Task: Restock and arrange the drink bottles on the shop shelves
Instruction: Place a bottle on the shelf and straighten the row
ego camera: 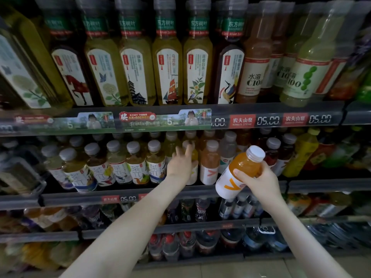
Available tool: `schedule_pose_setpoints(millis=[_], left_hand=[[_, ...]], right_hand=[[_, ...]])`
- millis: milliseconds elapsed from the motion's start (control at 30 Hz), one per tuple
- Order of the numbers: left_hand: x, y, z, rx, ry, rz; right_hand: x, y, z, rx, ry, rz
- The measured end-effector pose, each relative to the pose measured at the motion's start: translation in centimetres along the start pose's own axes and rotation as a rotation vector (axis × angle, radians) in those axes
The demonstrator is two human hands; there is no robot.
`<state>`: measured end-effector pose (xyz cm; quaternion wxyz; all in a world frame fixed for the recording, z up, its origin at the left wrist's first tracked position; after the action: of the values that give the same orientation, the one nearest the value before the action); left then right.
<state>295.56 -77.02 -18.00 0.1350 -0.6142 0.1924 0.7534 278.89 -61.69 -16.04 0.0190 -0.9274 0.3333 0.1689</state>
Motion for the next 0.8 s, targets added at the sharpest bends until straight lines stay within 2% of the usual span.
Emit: schedule_pose_setpoints(millis=[67, 167, 233, 333, 400, 500, 600, 733, 800], left_hand=[[0.0, -0.3, -0.6, 0.023, -0.009, 0.021], [-0.6, -1.2, -2.9, 0.108, 0.045, 0.248], [-0.6, -0.7, -5.5, 0.076, 0.165, 0.332], [-1.9, -0.2, -9.0, -0.018, 0.237, 0.193], [-2.4, -0.1, -9.7, -0.035, 0.161, 0.051], [-2.8, 0.3, -9.3, -0.065, 0.168, 0.066], [-1.8, 1.4, -9.5, -0.059, 0.301, 0.116], [-2.3, 1.3, -9.0, -0.042, 0.320, 0.126], [-2.0, 1.5, -9.1, -0.058, 0.312, 0.184]], right_hand=[[0.2, 0.0, 0.1, -0.002, -0.001, -0.011], [0.7, -0.3, -0.1, -0.013, -0.025, -0.028], [1.3, -0.6, -0.3, -0.020, -0.032, -0.059], [3.0, -0.9, -0.9, -0.021, -0.035, -0.129], [4.3, -1.2, -1.8, -0.026, -0.032, -0.173], [6.1, -1.7, -2.9, -0.034, -0.003, -0.219], [7.1, -2.1, -3.3, -0.029, 0.024, -0.236], [7.2, -2.3, -3.0, -0.003, 0.012, -0.215], [6.9, -2.3, -2.6, 0.005, -0.001, -0.190]])
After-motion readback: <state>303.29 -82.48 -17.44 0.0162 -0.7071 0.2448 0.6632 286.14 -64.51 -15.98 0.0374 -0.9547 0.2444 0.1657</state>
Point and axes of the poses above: each hand's wrist, its own y-axis towards the middle knuckle, its own x-axis out of the palm, z = x × y, the point moved 1 cm from there along y, towards the middle knuckle, and after that the axes turned 1 degree about z, right-handed, at the moved point
